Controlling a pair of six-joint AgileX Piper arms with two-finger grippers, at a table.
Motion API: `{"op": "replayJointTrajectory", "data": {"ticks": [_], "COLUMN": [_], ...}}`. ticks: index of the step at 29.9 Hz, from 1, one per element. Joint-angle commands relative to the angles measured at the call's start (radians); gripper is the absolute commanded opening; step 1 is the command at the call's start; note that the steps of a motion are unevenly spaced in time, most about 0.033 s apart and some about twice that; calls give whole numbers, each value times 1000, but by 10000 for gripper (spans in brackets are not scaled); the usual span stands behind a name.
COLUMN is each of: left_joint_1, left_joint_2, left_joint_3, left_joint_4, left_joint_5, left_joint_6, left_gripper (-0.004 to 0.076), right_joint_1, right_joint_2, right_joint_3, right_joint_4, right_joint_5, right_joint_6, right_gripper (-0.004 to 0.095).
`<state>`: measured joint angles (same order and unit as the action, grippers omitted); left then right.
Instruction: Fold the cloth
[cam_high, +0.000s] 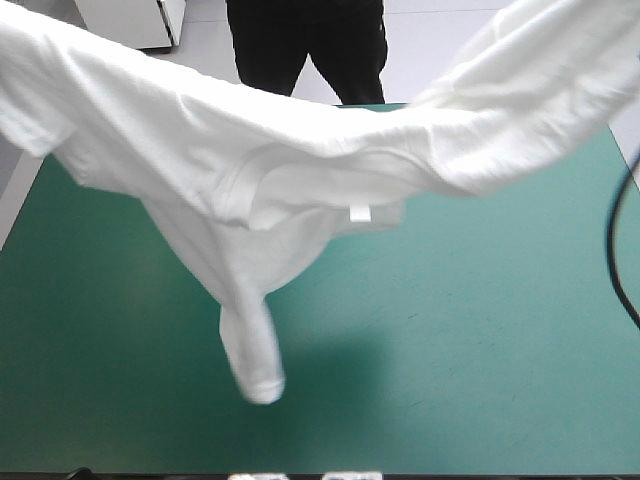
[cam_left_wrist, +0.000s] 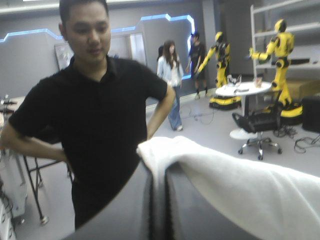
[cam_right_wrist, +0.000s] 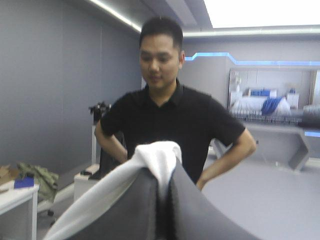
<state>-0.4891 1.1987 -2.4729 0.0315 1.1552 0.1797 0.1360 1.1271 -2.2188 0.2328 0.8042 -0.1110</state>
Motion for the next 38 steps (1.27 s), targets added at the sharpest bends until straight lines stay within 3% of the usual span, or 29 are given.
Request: {"op": "replayJointTrajectory", "data": {"ticks": [1, 8, 13, 22, 29, 34, 38], "left_joint_1": [-8, -8, -8, -8, -8, -3, 51], "left_joint_2": [-6, -57, -80, -70, 96, 311, 455], "left_joint_3": [-60, -68, -59, 190, 383, 402, 400], "left_joint_4": [-58, -148, -152, -53, 198, 398, 399], "left_joint_5": [-107, -81, 60, 112, 52, 21, -64], "left_joint_6": [8, 45, 15, -58, -144, -205, -240], "left_gripper": [-9, -9, -9, -9, -9, -9, -9], "right_joint_1": [-7, 15, 28, 28, 28, 28, 26], "right_joint_2": [-78, -161, -159, -142, -18, 154, 302], "right_joint_3": [-18, -18, 3, 222, 353, 361, 361], "right_joint_4": [2, 2, 6, 1, -6, -9, -9], "right_joint_5": [-95, -62, 12, 20, 16, 3, -60], "right_joint_6": [-18, -18, -13, -4, 20, 15, -3], "right_gripper": [-17, -17, -17, -17, -17, -17, -17]}}
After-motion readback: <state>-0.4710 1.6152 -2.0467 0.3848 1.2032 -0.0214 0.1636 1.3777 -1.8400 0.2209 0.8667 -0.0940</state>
